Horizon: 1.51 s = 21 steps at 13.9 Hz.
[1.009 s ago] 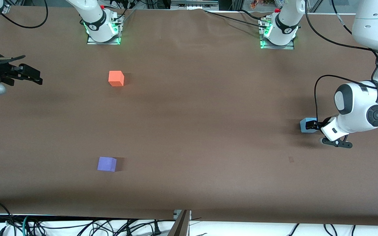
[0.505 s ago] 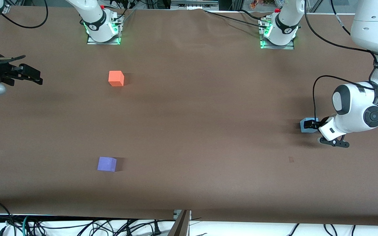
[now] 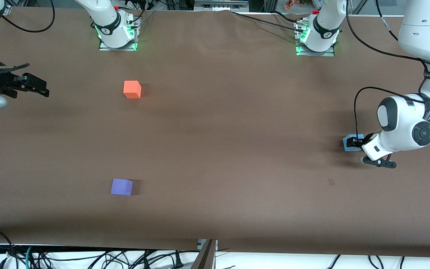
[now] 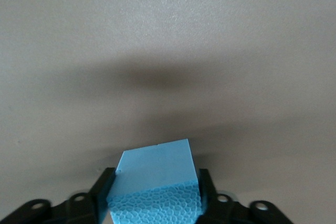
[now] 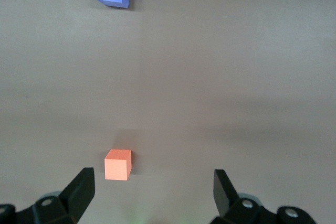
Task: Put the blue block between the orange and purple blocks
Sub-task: 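Close the left gripper on the light blue cube, then carry the cube to mid-table with the left gripper while the right gripper approaches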
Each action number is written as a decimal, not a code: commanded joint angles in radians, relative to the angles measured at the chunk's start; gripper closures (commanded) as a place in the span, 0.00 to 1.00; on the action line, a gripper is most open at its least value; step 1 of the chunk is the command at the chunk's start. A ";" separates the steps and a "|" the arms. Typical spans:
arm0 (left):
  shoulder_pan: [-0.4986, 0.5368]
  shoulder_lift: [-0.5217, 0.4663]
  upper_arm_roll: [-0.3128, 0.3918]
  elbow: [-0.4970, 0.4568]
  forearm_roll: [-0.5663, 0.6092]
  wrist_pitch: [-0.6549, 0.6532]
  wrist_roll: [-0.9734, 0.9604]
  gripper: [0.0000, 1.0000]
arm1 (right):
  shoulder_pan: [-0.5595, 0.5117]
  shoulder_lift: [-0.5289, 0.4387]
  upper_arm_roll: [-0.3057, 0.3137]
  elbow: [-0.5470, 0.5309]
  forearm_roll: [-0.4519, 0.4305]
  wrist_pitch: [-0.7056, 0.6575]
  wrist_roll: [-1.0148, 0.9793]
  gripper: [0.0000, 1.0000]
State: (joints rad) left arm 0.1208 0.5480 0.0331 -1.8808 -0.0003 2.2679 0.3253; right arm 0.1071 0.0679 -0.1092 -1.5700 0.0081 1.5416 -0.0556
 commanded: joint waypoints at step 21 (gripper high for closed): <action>-0.476 0.156 -0.240 0.494 -0.015 -0.130 -0.935 1.00 | 0.011 0.042 0.011 -0.005 -0.003 0.057 -0.015 0.00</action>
State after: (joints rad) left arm -0.2732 0.6193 -0.2246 -1.5148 -0.0056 2.1609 -0.4617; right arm 0.1081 0.0881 -0.1076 -1.5709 0.0083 1.5681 -0.0571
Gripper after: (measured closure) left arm 0.467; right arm 0.000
